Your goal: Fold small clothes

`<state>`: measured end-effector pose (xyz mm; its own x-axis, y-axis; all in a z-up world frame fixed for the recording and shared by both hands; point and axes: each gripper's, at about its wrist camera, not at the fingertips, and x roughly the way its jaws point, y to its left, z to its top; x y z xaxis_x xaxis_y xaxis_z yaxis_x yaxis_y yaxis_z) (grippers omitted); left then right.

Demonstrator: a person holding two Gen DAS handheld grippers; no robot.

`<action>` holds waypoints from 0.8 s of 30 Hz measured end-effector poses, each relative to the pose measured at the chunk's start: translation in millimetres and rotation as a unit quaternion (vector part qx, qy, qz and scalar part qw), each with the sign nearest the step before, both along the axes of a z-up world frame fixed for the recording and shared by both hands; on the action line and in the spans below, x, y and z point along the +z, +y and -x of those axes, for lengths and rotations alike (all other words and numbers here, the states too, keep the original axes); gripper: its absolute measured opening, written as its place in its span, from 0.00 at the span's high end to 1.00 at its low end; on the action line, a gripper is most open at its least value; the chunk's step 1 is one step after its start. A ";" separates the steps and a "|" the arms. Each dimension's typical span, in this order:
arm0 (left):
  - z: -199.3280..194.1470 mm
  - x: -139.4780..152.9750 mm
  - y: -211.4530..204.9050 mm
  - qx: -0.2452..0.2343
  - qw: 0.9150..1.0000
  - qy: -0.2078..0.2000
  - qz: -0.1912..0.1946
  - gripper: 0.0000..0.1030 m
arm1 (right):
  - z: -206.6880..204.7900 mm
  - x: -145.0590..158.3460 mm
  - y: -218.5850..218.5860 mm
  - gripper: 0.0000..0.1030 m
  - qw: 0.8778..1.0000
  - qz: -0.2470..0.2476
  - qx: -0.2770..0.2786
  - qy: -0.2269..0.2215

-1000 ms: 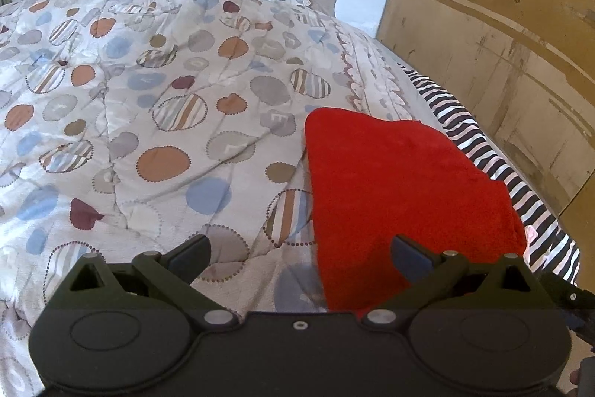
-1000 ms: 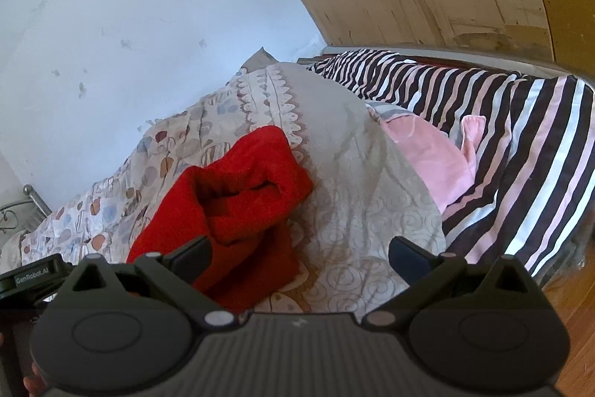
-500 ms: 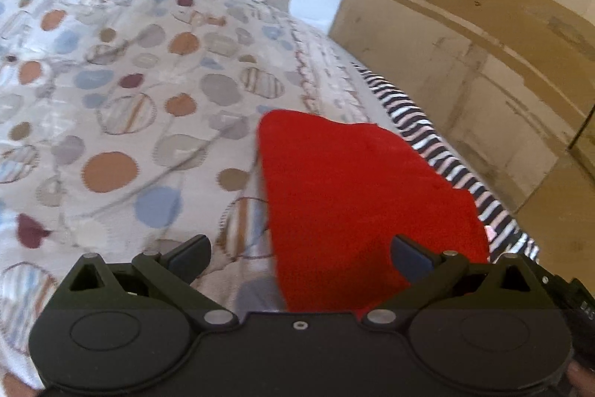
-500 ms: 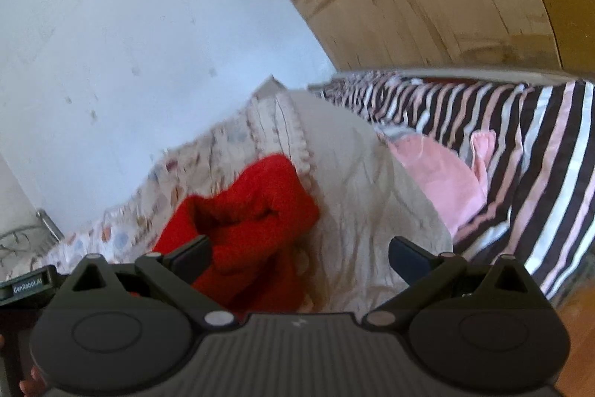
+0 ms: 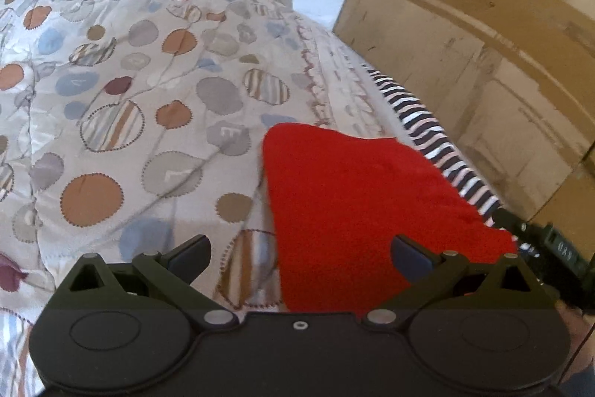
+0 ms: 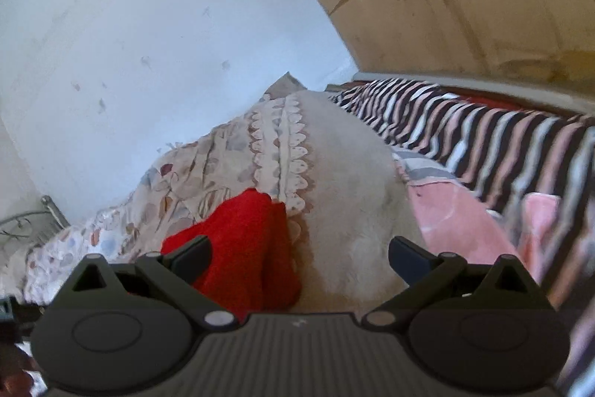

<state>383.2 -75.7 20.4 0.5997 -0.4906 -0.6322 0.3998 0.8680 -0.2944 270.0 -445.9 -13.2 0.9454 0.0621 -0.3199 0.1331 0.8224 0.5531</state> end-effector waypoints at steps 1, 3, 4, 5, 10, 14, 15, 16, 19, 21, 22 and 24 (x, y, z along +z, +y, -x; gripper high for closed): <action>-1.2 -0.9 0.5 0.000 1.000 -0.004 0.002 0.01 | -10.2 -1.0 -0.1 0.02 1.000 0.000 0.011 -0.001; -3.5 -2.9 1.1 0.002 1.000 -0.006 0.003 0.01 | -27.3 -5.6 1.4 0.15 0.999 -0.009 0.034 -0.007; -5.5 -4.1 1.0 0.001 1.000 -0.005 0.001 0.01 | -33.4 -7.6 3.2 0.30 0.999 -0.020 0.042 -0.010; -6.8 -4.8 0.2 -0.001 1.000 -0.005 -0.001 0.01 | -39.7 -10.1 5.9 0.37 0.998 -0.029 0.049 -0.011; -14.9 -10.6 0.3 -0.012 1.000 -0.007 0.008 0.01 | -52.9 -19.3 26.4 0.42 0.997 -0.040 0.062 -0.010; -22.5 -18.7 -4.5 -0.015 1.000 0.003 0.010 0.01 | -58.5 -18.0 48.3 0.38 0.998 -0.001 0.069 -0.009; -23.9 -20.8 -5.6 -0.016 1.000 0.005 0.010 0.01 | -59.8 -17.9 48.2 0.35 0.998 0.000 0.065 -0.008; -24.6 -22.8 -6.3 -0.019 1.000 0.007 0.011 0.01 | -60.0 -18.5 45.0 0.29 0.998 -0.008 0.062 -0.007; -26.9 -28.7 -8.7 -0.032 0.999 0.013 0.016 0.01 | -64.7 -24.5 31.5 0.19 0.998 -0.040 0.055 0.002; -28.7 -32.5 -7.3 -0.043 0.998 0.020 0.033 0.01 | -69.2 -30.1 24.1 0.18 0.996 -0.060 0.072 -0.003; -30.6 -35.3 -5.3 -0.050 0.997 0.028 0.050 0.01 | -72.4 -33.5 21.3 0.18 0.993 -0.072 0.089 -0.001; -34.8 -40.9 -1.5 -0.051 0.995 0.050 0.074 0.01 | -78.3 -41.5 18.2 0.16 0.988 -0.096 0.122 -0.002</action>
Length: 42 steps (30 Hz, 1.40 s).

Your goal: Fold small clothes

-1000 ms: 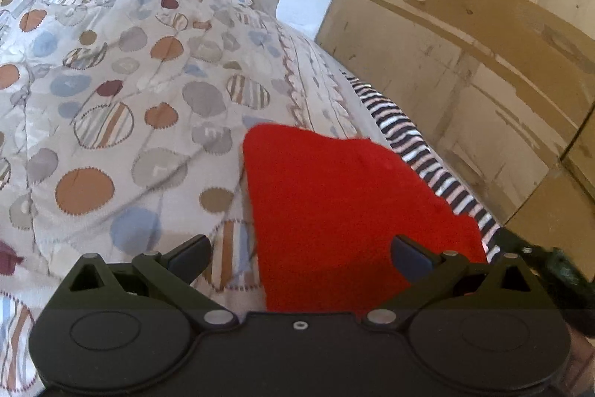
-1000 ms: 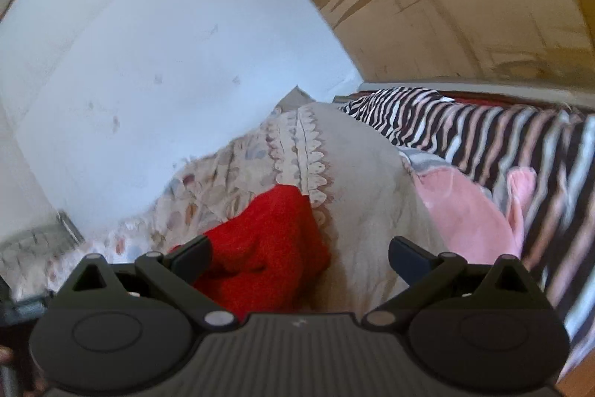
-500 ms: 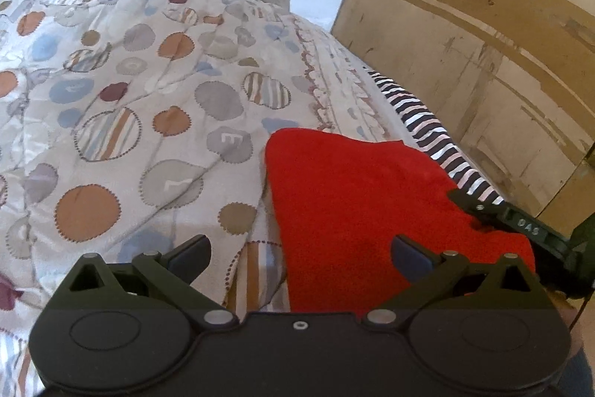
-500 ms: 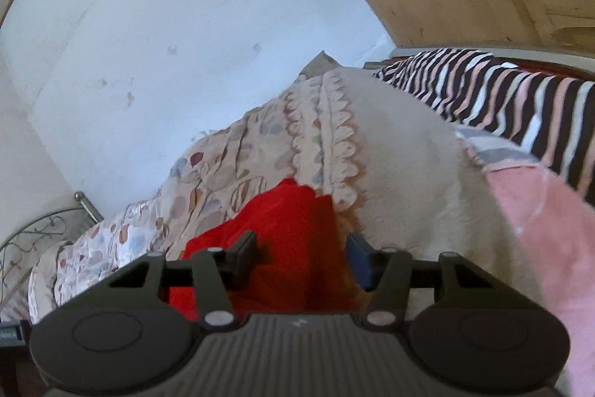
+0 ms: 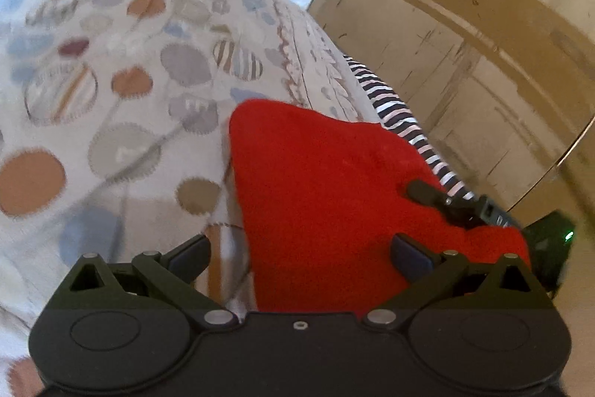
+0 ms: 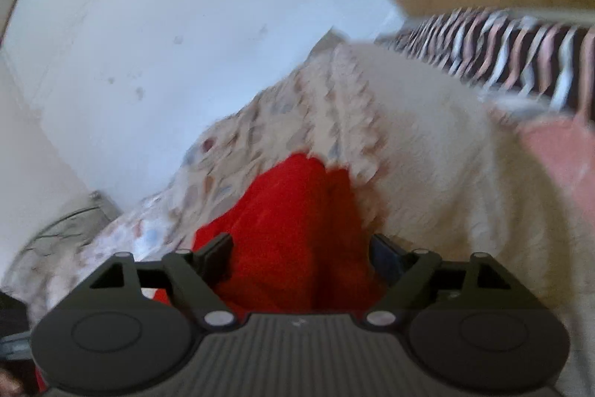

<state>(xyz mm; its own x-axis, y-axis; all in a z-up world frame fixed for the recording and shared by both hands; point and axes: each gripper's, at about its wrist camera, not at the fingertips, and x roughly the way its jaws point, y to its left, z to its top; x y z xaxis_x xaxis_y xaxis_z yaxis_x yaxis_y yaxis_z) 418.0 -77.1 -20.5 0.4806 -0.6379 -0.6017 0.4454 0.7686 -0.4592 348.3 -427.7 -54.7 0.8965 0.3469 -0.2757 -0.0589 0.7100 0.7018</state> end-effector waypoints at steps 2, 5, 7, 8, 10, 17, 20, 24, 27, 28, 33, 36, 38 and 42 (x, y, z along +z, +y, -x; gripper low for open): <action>-3.7 -6.1 2.7 -0.002 1.000 0.023 0.018 0.01 | 1.5 -3.0 -0.9 0.16 1.000 -0.004 0.003 -0.007; -3.4 -13.2 1.3 0.000 0.999 0.031 0.018 0.01 | 0.9 -10.0 2.1 0.17 1.000 0.014 0.006 -0.002; -1.6 -15.7 -4.7 0.007 1.000 0.022 -0.001 0.01 | 0.5 -12.7 8.5 0.18 0.999 0.033 0.004 -0.007; -1.4 -15.0 -7.1 0.010 1.000 0.017 -0.008 0.01 | 0.2 -12.9 10.9 0.18 0.999 0.038 0.002 -0.008; -0.5 -12.8 -13.1 0.012 1.000 0.005 -0.019 0.01 | 0.5 -12.6 12.4 0.18 0.999 0.042 -0.001 -0.008; 1.0 -2.9 -23.7 0.003 0.998 -0.026 -0.059 0.01 | 1.7 -14.8 10.2 0.19 0.999 0.036 -0.005 -0.015; 0.4 -1.1 -25.9 -0.003 0.997 -0.032 -0.070 0.01 | 1.5 -14.7 10.7 0.19 0.999 0.036 -0.005 -0.015; -0.6 -1.2 -27.2 -0.005 0.997 -0.029 -0.076 0.01 | 3.0 -15.5 10.8 0.19 0.999 0.035 -0.005 -0.021; -0.8 -1.0 -28.1 -0.005 0.996 -0.032 -0.078 0.01 | 3.4 -15.4 11.2 0.20 0.999 0.037 -0.007 -0.023; -0.9 -1.2 -28.3 -0.005 0.996 -0.032 -0.079 0.01 | 4.2 -15.4 11.3 0.20 0.999 0.038 -0.007 -0.023; -5.3 -2.5 -29.1 -0.002 0.997 -0.007 -0.081 0.01 | 3.7 -13.3 13.0 0.20 0.999 0.044 -0.009 -0.020; -10.6 -4.3 -28.8 -0.002 0.997 0.012 -0.077 0.01 | 0.6 -11.2 11.9 0.20 0.999 0.044 -0.005 -0.011; -13.8 -6.1 -27.7 -0.004 0.997 0.022 -0.070 0.01 | 0.0 -8.6 13.2 0.21 0.999 0.051 -0.005 -0.006; -20.5 -13.0 -23.2 -0.004 0.998 0.048 -0.047 0.01 | -0.7 -0.2 18.1 0.27 0.997 0.073 -0.005 0.005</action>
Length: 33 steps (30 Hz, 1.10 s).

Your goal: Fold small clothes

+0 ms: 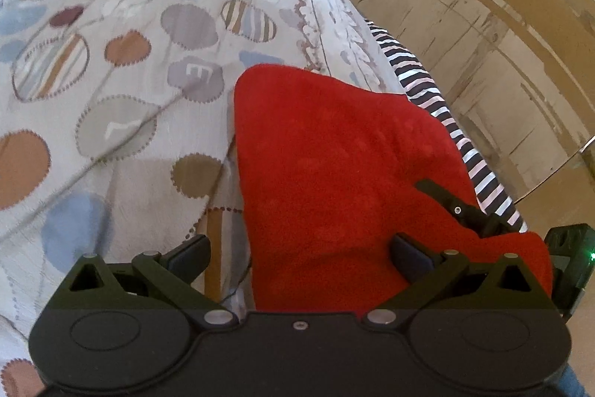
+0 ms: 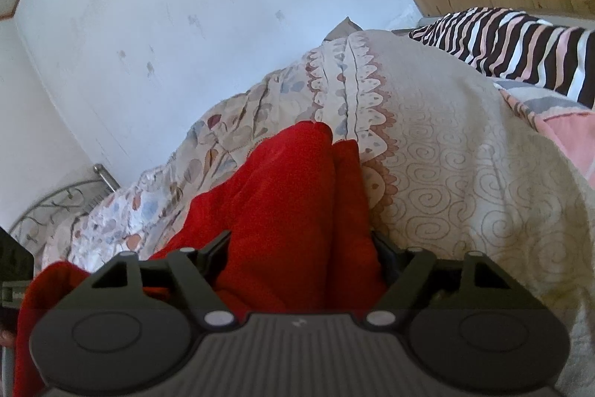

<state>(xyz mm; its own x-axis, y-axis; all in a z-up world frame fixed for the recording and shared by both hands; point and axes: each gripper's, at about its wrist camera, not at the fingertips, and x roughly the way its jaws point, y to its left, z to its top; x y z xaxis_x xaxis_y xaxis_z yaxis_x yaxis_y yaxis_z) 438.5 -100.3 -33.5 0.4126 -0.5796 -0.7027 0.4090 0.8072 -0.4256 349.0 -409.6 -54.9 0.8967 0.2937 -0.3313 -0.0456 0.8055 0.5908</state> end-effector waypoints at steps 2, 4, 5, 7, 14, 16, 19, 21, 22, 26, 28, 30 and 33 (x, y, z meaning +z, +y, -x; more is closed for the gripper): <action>-2.1 -3.1 2.5 -0.005 1.000 0.009 0.011 0.01 | 2.3 4.0 3.1 0.33 1.000 0.012 0.000 -0.004; -3.9 -4.2 3.5 -0.009 1.000 0.018 0.015 0.01 | 5.2 7.1 5.8 0.40 1.000 0.021 0.000 -0.009; -4.5 -4.0 3.5 -0.013 1.000 0.020 0.013 0.01 | 6.1 8.0 6.4 0.41 1.000 0.021 -0.001 -0.007; -3.9 -3.4 3.0 -0.018 1.000 0.021 0.010 0.01 | 7.9 9.3 5.8 0.44 1.000 0.013 -0.006 -0.002; -1.7 -3.1 8.2 -0.029 0.997 0.049 0.058 0.35 | 20.9 20.2 12.9 0.53 1.000 0.019 -0.018 0.008; 5.3 2.8 6.9 -0.030 0.998 0.033 0.048 0.44 | 25.8 25.0 13.6 0.53 1.000 0.008 -0.018 0.004; 17.7 17.1 4.4 -0.033 0.999 0.010 0.033 0.56 | 33.5 31.1 13.9 0.55 1.000 -0.017 -0.013 -0.012; 25.3 28.1 5.6 -0.032 0.999 0.002 0.031 0.62 | 38.3 37.5 15.6 0.56 1.000 -0.022 -0.013 -0.017; 27.7 32.8 7.6 -0.027 0.999 0.002 0.033 0.63 | 40.9 43.2 18.0 0.56 1.000 -0.018 -0.008 -0.021; 38.3 47.0 25.0 0.001 0.999 0.010 0.049 0.70 | 47.2 69.1 30.7 0.57 0.999 0.006 0.030 -0.045; 44.6 56.3 39.4 0.018 0.998 0.011 0.063 0.71 | 45.3 82.0 37.6 0.58 0.998 0.003 0.044 -0.052; 50.8 70.0 56.8 0.036 0.997 -0.004 0.069 0.72 | 41.6 95.7 47.9 0.58 0.996 -0.006 0.062 -0.064; 54.2 96.1 83.0 0.062 0.996 -0.034 0.056 0.72 | 28.0 113.5 70.7 0.59 0.993 -0.014 0.090 -0.074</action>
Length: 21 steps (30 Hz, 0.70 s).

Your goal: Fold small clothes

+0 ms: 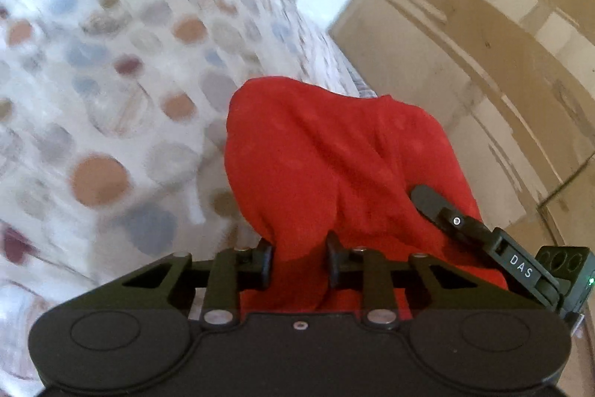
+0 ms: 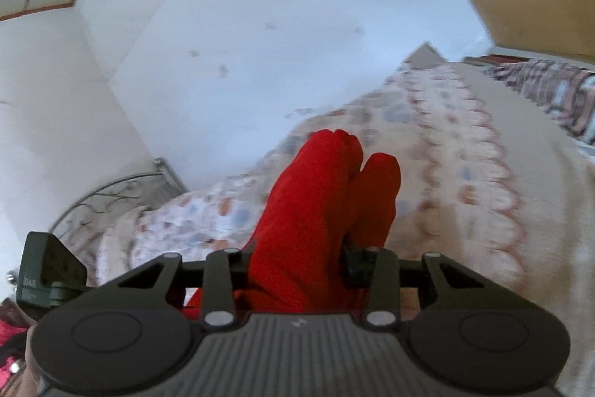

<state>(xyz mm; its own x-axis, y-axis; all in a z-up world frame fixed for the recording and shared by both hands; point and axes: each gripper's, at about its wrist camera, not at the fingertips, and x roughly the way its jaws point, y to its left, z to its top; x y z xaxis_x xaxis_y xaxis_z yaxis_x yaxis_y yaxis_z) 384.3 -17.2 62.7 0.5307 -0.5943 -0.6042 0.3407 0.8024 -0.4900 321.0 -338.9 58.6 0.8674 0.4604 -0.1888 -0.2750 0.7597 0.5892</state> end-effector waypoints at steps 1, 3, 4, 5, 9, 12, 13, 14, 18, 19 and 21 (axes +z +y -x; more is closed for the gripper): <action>-0.6 8.1 11.7 0.011 1.000 -0.005 -0.003 0.72 | -7.0 4.5 8.4 0.59 1.000 -0.007 0.010 -0.001; -4.1 18.1 34.1 0.030 0.999 -0.009 -0.002 0.72 | -24.5 12.2 25.4 0.59 0.999 -0.014 0.033 -0.006; -6.8 21.3 45.6 0.040 0.999 -0.010 -0.003 0.72 | -32.9 14.6 34.1 0.59 0.999 -0.011 0.044 -0.010; -10.0 23.4 56.5 0.050 0.999 -0.009 -0.005 0.72 | -44.1 16.5 43.6 0.59 0.998 -0.008 0.058 -0.011; -22.7 24.3 90.1 0.096 0.994 -0.019 -0.038 0.72 | -88.6 13.0 84.5 0.59 0.995 -0.001 0.101 0.003; -32.9 12.0 109.5 0.125 0.990 -0.018 -0.061 0.72 | -115.9 -0.7 113.6 0.59 0.993 0.011 0.116 0.023; -37.3 5.6 114.7 0.130 0.989 -0.015 -0.067 0.72 | -123.4 -7.3 121.1 0.59 0.992 0.015 0.120 0.033; -42.5 -3.1 118.4 0.133 0.988 -0.010 -0.073 0.71 | -128.0 -14.4 127.6 0.59 0.991 0.016 0.122 0.045; -55.1 -38.2 122.4 0.138 0.987 -0.001 -0.077 0.67 | -147.0 -43.5 140.4 0.58 0.990 0.037 0.107 0.088; -56.3 -43.7 123.3 0.140 0.987 -0.003 -0.074 0.66 | -150.5 -50.0 140.9 0.56 0.989 0.046 0.099 0.096; -56.8 -50.4 121.4 0.142 0.987 -0.007 -0.072 0.55 | -152.2 -60.0 137.7 0.52 0.989 0.054 0.091 0.104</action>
